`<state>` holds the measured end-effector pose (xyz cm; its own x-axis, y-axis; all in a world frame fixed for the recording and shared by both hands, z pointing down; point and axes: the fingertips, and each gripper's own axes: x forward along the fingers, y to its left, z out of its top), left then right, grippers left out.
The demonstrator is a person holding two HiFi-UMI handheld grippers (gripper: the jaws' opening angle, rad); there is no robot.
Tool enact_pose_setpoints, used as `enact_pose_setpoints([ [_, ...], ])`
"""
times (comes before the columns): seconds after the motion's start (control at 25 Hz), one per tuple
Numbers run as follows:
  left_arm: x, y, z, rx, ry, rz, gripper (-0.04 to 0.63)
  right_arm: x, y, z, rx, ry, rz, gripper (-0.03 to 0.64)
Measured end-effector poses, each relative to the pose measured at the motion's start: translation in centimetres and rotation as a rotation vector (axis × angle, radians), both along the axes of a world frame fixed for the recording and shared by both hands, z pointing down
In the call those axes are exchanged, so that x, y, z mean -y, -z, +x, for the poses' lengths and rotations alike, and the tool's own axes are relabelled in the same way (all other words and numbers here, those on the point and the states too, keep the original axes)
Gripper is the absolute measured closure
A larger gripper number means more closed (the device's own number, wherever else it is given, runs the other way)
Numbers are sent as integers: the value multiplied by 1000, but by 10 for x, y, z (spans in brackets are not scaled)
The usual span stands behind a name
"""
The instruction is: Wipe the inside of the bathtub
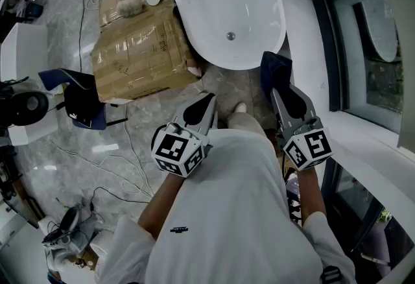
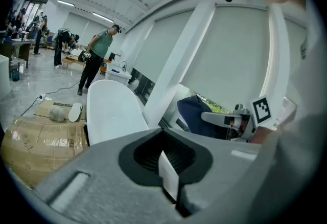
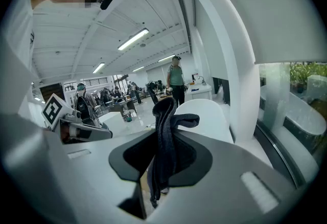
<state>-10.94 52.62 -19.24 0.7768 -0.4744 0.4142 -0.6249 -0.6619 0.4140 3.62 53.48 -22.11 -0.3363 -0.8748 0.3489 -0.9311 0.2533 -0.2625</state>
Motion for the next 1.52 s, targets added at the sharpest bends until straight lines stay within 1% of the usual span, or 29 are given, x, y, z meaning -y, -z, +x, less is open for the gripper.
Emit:
enact_pose_setpoints([
  [0.2,-18,-2,30,14,45,5,595,-23,-11,44,33,-20,-1,548],
  [0.48,-60,-16,66,59,65,-16,595,-53,-28,73,68,20,-20,548],
  [0.56,-64,-23,71,62,66,-22,595,-57,-27,80,78,23,-6,548],
  [0.64,-66,-27,76,62,63,-27,595,-62,-25,88,66,16,15,548],
  [0.8,-62,-22,91,61,54,-13,595,-64,-18,108,53,-2,30,548],
  [0.96,-44,-18,107,55,60,-4,595,-49,-14,123,45,5,33,546],
  [1.08,-29,-15,110,50,81,2,595,-30,-13,126,49,20,29,546],
  [1.16,-18,-16,105,48,109,-4,595,-15,-15,122,55,38,18,546],
  [1.28,4,-23,92,48,155,-32,595,13,-19,112,64,76,-2,546],
  [1.4,35,-34,80,46,185,-61,595,50,-26,101,64,104,-11,546],
  [1.52,76,-44,71,46,196,-74,595,94,-32,91,57,131,-23,546],
])
